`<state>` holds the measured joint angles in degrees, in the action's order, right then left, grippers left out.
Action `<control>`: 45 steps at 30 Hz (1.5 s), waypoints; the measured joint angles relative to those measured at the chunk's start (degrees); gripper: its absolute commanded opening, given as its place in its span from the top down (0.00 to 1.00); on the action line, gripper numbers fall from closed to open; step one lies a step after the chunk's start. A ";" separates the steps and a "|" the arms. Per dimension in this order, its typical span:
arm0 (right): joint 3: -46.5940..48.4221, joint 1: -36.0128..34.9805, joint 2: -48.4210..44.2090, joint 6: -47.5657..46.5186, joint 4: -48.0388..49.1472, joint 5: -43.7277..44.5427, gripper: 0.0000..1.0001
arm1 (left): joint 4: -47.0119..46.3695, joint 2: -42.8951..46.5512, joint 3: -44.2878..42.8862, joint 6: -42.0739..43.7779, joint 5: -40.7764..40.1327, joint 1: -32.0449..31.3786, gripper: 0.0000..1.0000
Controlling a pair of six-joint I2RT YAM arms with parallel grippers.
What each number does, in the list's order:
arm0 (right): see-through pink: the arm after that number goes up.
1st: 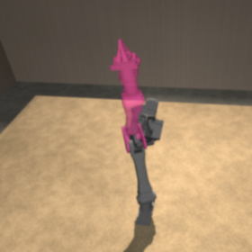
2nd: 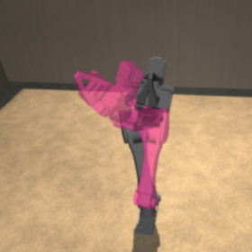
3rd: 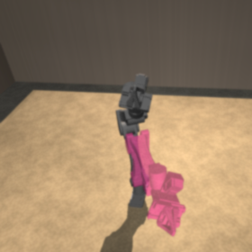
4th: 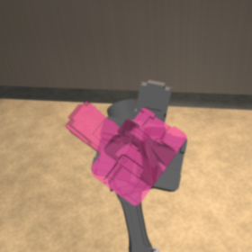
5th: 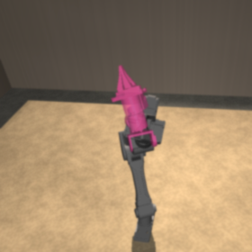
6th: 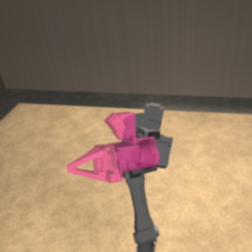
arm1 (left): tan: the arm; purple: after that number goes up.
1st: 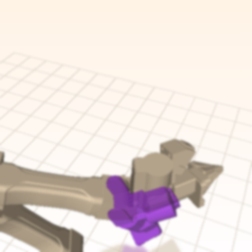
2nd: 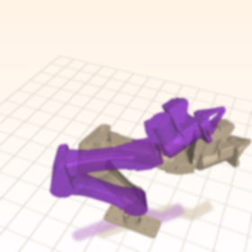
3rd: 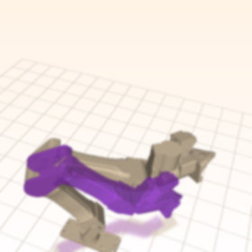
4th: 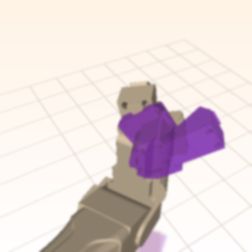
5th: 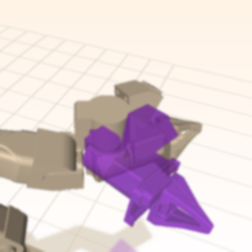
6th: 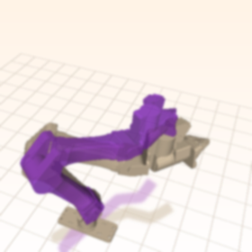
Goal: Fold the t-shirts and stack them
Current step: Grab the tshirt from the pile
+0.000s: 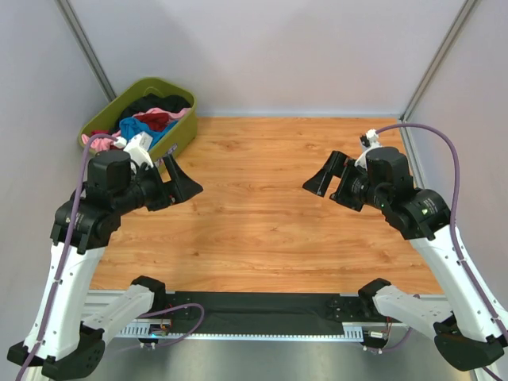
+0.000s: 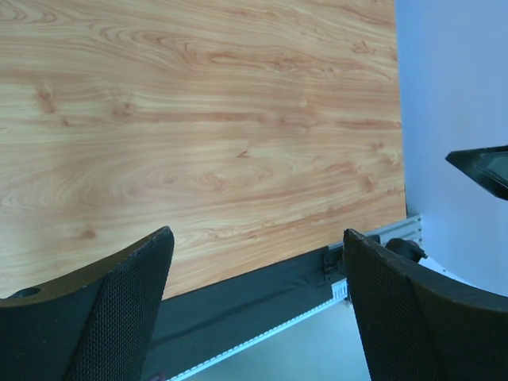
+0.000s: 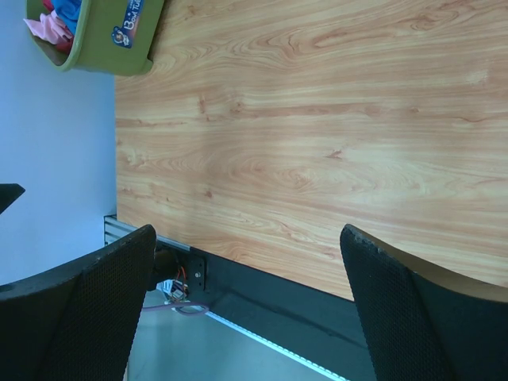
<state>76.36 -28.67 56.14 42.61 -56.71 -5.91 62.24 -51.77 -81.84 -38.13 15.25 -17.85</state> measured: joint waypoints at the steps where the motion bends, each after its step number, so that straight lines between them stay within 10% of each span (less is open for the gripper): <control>1: 0.20 0.00 0.00 0.00 -0.02 0.28 0.00 | -0.24 0.07 0.39 -0.15 -0.37 0.00 0.07; 19: -1.68 0.00 -4.90 -2.14 0.92 -6.75 0.02 | -1.66 -23.82 -16.72 -2.03 -29.62 10.16 0.15; 37: -5.20 0.00 -8.52 -6.99 1.25 -8.07 0.11 | -14.51 -58.60 -25.05 -0.22 -26.45 29.00 0.24; 40: -5.16 0.00 -6.82 -8.02 1.16 -7.13 0.11 | -14.58 -63.06 -28.39 0.24 -25.92 29.27 0.54; 42: -4.79 0.00 -5.68 -8.66 0.66 -6.38 0.11 | -14.38 -65.20 -29.86 0.44 -25.40 29.29 0.94; 45: -4.00 0.00 -3.98 -9.46 0.44 -5.95 0.11 | -13.49 -66.14 -31.02 1.31 -23.80 29.22 1.00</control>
<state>72.36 -28.67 52.16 33.15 -56.27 -11.86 48.75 -117.91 -112.86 -36.82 -8.56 11.38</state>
